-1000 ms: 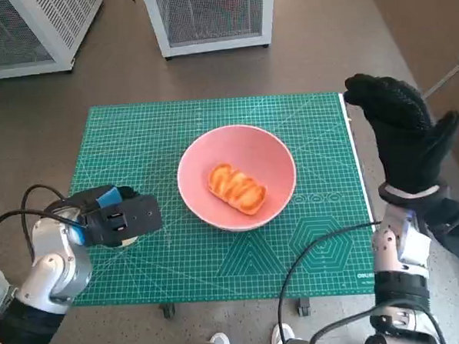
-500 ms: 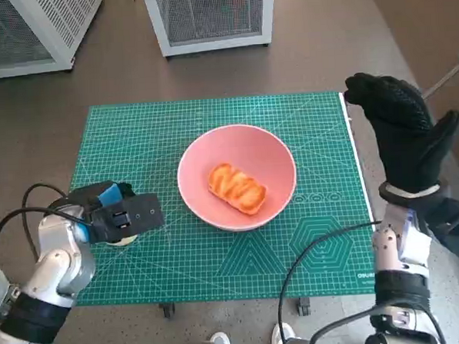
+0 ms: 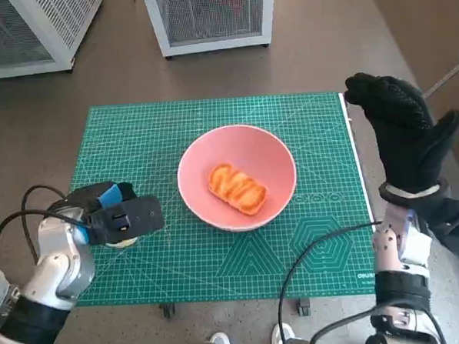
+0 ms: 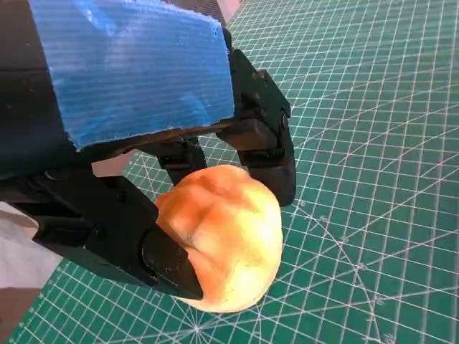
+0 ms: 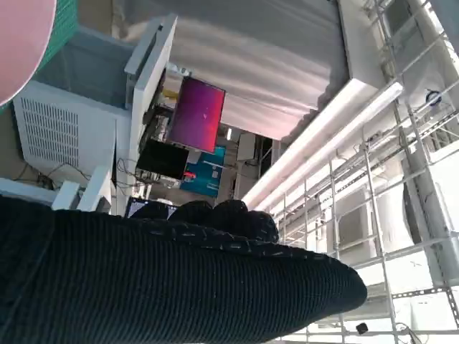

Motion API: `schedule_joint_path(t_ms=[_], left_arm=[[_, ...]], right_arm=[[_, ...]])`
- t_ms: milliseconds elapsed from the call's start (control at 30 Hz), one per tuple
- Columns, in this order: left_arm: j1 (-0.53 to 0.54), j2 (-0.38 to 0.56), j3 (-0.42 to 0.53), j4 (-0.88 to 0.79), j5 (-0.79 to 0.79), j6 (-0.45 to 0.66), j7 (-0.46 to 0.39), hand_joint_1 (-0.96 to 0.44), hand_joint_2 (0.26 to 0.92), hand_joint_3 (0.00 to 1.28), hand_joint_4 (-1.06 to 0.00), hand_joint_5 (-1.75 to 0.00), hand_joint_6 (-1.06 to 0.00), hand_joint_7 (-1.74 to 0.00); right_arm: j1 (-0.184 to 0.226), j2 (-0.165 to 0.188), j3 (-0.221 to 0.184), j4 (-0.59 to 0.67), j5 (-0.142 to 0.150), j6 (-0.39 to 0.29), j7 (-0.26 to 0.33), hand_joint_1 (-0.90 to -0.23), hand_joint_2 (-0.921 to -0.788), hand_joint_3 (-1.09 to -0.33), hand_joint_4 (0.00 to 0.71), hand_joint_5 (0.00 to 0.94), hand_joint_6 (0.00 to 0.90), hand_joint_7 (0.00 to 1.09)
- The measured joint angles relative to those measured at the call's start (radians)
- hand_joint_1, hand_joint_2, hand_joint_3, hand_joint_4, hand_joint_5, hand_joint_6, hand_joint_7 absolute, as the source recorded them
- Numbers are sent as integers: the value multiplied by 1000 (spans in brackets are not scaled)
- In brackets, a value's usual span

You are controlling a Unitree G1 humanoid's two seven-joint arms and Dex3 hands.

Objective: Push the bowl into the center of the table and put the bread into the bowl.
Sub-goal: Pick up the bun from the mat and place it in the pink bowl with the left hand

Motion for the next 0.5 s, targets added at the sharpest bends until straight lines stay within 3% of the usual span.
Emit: schedule_joint_path(t_ms=[500], left_arm=[[40, 26, 187, -321, -56, -14, -16, 3, 913, 24, -754, -1106, -689, -1096]], right_arm=[[-1, 0, 2, 2, 0, 5, 2, -676, -921, -780, 183, 2, 158, 147]])
